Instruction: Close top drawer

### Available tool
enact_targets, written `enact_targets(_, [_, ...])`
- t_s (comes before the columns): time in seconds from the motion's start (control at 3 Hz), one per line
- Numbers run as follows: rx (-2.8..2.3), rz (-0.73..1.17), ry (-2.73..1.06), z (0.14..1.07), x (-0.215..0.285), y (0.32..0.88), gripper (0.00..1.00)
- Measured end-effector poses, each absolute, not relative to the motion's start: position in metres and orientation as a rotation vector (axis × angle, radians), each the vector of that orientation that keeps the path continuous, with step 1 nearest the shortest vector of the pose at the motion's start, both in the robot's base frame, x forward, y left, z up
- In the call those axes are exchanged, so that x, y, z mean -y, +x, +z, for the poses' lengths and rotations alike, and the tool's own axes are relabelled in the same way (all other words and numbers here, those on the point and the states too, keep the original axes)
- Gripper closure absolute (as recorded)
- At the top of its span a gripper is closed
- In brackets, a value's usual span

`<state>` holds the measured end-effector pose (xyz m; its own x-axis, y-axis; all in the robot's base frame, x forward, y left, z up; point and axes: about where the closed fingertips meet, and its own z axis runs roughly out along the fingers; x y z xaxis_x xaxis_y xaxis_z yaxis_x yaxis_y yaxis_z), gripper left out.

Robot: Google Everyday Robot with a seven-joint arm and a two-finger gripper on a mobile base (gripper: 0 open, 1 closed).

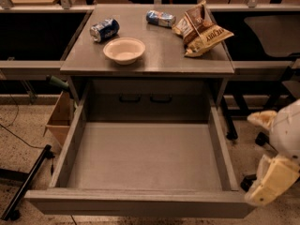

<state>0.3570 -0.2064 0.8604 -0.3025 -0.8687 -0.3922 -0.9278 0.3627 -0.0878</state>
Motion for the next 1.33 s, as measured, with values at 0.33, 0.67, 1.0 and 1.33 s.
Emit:
enact_targets(0.33, [-2.266, 0.335, -1.492, 0.822, 0.204, 0.339, 0.25])
enact_targets(0.67, [-2.262, 0.412, -1.389, 0.801, 0.21, 0.314, 0.48])
enact_targets(1.0, [-2.261, 0.49, -1.333, 0.778, 0.204, 0.294, 0.79])
enact_targets(1.33, [-2.268, 0.542, -1.339, 0.754, 0.198, 0.289, 1.0])
